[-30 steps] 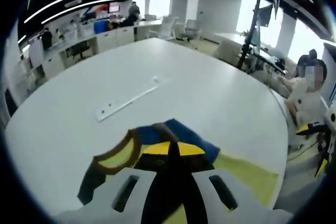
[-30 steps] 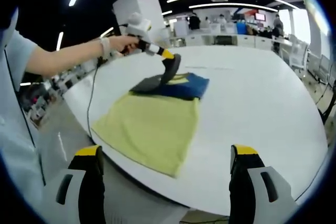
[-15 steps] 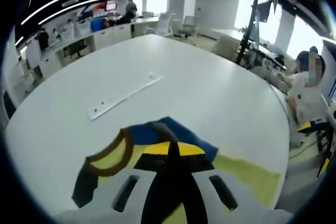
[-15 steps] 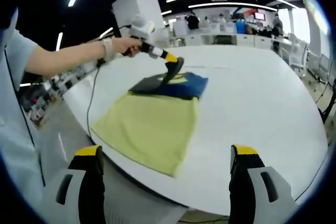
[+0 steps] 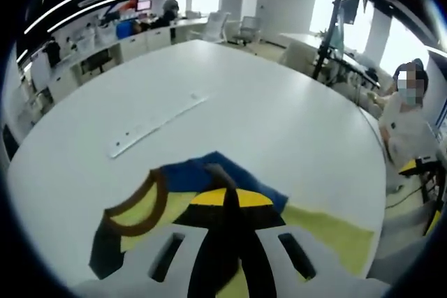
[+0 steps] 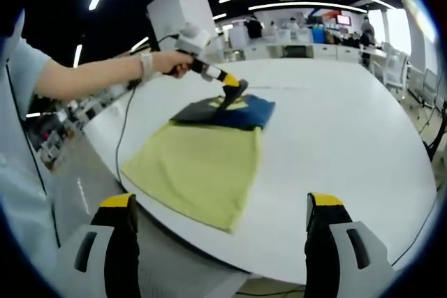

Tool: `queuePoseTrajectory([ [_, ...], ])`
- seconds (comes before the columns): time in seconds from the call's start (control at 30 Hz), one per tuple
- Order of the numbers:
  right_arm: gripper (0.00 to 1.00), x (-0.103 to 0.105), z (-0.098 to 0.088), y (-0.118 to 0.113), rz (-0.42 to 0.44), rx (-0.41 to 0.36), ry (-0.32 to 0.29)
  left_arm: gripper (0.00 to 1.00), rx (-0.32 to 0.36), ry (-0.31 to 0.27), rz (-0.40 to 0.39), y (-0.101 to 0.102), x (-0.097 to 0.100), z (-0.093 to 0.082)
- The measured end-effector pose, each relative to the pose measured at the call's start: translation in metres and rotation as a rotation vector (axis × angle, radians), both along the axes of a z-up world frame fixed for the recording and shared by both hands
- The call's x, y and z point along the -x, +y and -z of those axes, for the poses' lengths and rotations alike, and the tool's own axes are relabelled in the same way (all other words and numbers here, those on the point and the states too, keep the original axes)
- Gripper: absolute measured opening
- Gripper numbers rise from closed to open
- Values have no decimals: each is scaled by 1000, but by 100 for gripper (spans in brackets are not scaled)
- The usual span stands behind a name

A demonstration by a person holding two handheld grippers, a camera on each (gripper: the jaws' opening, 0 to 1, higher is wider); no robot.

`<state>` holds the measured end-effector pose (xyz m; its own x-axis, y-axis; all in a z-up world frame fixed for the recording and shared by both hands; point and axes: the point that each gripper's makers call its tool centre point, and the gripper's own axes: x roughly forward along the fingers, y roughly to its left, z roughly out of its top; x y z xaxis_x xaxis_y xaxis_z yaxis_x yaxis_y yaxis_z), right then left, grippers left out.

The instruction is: Fold the garment on the visible template until the final outline fits inside the template.

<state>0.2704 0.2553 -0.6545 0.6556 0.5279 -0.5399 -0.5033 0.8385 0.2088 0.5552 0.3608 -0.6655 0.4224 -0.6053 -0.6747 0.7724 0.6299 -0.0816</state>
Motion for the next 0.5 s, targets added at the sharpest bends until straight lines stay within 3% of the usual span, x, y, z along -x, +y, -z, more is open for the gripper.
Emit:
queuePoseTrajectory([
  [0.5, 97, 0, 2, 1, -5, 0, 11, 0, -7, 19, -4, -6, 0, 16],
])
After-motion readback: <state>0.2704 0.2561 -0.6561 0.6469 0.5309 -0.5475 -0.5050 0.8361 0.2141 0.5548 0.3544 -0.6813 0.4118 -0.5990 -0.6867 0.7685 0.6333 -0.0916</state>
